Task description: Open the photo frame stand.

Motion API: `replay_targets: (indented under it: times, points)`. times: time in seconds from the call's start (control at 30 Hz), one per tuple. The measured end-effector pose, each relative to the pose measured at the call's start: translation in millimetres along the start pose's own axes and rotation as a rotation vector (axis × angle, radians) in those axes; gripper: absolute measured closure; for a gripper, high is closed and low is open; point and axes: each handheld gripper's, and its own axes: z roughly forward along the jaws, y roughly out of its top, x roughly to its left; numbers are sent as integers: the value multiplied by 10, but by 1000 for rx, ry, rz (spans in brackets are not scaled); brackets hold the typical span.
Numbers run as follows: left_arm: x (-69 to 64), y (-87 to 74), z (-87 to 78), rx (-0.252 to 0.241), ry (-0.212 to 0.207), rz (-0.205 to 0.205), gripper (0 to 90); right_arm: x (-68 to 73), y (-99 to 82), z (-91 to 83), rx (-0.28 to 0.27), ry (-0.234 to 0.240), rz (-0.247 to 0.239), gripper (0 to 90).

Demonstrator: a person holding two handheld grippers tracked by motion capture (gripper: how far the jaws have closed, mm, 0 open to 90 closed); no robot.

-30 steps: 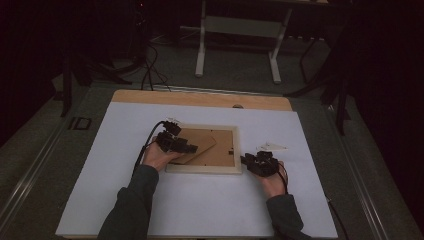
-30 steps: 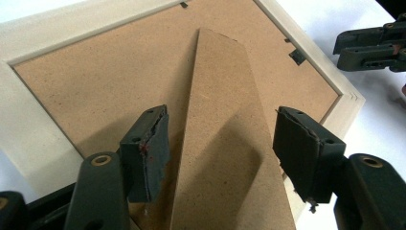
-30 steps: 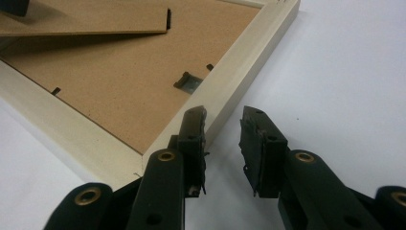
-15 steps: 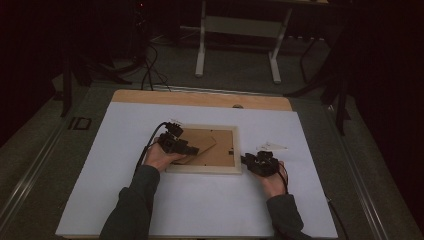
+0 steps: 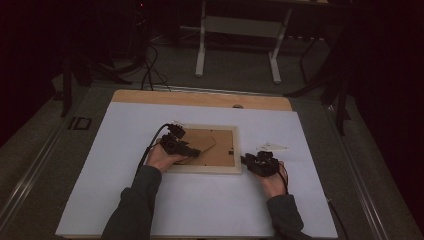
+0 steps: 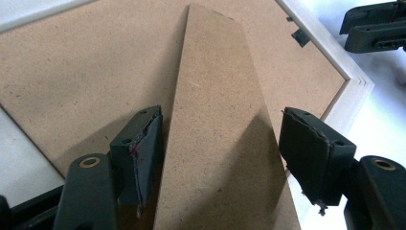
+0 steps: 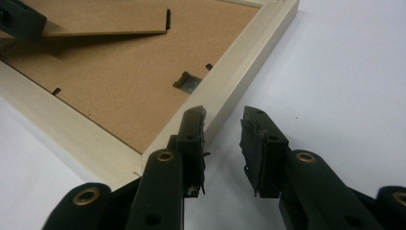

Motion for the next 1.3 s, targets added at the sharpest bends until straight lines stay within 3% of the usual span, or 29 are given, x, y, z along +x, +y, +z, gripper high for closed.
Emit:
replay_targets:
  times: [0.57,1.3]
  points:
    - [-20,26,5,33,9,30,380,1,-3,3,2,1,0,693]
    - [-41,19,12,27,13,62,408,-7,-3,-3,0,0,6,691]
